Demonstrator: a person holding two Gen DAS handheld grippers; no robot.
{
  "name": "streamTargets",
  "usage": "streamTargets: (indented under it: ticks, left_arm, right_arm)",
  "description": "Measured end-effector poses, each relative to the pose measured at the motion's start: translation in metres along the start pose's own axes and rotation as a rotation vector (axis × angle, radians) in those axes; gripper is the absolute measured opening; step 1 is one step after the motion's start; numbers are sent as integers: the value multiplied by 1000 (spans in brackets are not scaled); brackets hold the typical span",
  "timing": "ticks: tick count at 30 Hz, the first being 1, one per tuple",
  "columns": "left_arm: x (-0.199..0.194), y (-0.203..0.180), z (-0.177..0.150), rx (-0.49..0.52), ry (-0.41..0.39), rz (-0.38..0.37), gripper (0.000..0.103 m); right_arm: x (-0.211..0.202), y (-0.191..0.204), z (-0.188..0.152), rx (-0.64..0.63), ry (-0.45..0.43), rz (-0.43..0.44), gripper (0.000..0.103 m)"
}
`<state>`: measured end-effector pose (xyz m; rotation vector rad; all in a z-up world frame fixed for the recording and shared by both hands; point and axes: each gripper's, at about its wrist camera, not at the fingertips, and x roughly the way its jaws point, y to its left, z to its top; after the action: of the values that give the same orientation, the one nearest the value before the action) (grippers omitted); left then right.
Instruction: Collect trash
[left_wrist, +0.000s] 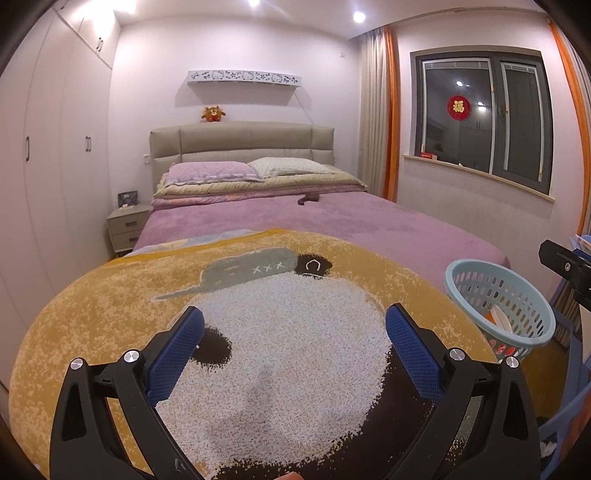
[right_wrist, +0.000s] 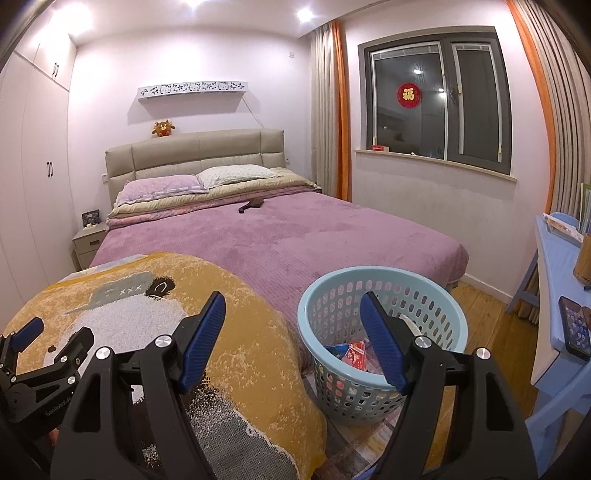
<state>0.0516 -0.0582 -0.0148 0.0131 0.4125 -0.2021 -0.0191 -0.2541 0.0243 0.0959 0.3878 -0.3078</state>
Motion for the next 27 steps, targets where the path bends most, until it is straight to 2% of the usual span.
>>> streamTargets:
  ticks: [27]
  left_arm:
    - [-1, -3, -2, 12, 1, 6, 95]
  right_arm:
    - [5, -2, 0, -1, 12, 8, 71]
